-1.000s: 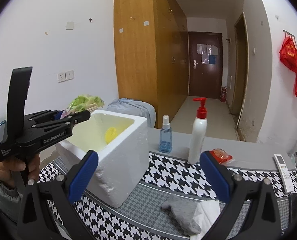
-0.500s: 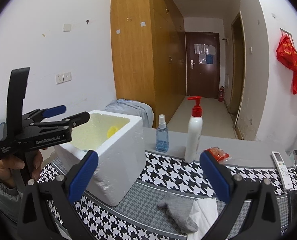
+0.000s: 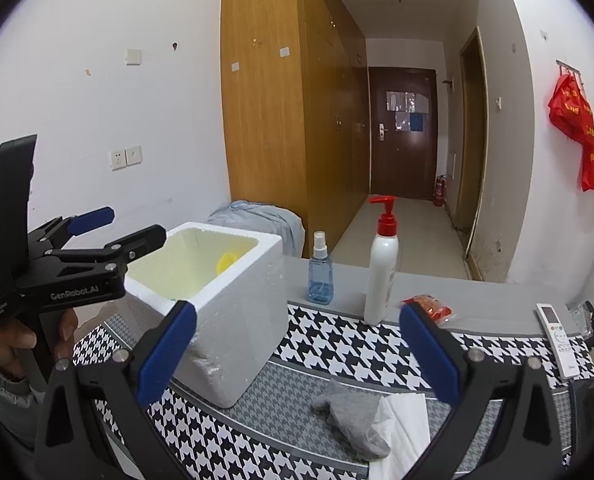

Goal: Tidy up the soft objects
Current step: 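Lower the snack packet into the foam box and open the left gripper, then withdraw both tools from the foam box back toward the table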

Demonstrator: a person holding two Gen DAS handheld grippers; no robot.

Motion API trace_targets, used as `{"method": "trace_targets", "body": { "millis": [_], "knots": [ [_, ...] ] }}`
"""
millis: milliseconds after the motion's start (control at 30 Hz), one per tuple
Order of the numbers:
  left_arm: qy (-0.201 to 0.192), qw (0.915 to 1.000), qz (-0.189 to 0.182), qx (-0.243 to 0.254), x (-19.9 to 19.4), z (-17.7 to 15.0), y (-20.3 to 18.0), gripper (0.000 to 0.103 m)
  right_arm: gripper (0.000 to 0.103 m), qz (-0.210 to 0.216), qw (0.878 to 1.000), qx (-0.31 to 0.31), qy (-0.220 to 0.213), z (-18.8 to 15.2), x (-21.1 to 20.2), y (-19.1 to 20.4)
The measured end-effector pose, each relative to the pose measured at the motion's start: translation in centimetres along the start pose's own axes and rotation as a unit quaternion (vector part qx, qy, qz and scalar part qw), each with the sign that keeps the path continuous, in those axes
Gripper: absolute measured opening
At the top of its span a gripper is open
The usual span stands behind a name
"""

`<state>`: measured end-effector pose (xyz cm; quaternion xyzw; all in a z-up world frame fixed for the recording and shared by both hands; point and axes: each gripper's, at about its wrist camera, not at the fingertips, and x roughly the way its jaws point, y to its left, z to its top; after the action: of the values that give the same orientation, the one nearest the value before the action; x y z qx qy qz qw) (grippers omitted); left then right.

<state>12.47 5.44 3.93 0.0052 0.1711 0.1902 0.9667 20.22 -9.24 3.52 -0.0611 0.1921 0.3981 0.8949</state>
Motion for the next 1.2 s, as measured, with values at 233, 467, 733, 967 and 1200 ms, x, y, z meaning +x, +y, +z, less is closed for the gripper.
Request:
{"method": "trace_targets", "body": {
  "millis": [233, 467, 733, 967, 1200],
  "knots": [
    [-0.009, 0.9999, -0.012, 0.0, -1.3, 0.1, -0.7, 0.102, 0.103, -0.005, 1.0, 0.001, -0.005, -0.1, -1.1, -0.1],
    [-0.021, 0.9992, -0.033, 0.006, -2.9, -0.2, -1.6, 0.102, 0.103, -0.012, 1.0, 0.001, -0.008, -0.4, -2.1, -0.2],
    [-0.025, 0.9989, -0.038, 0.006, -4.3, -0.8, -2.5, 0.102, 0.103, -0.013, 1.0, 0.0, -0.017, -0.8, -3.2, -0.4],
    [-0.023, 0.9986, -0.046, 0.01, -5.2, -1.3, -3.4, 0.102, 0.103, -0.017, 1.0, -0.001, -0.016, -1.3, -3.8, -0.6],
    [-0.028, 0.9976, -0.061, 0.016, -5.9, -2.2, -4.4, 0.102, 0.103, -0.022, 1.0, 0.002, -0.019, -2.0, -4.3, -1.0]
  ]
}}
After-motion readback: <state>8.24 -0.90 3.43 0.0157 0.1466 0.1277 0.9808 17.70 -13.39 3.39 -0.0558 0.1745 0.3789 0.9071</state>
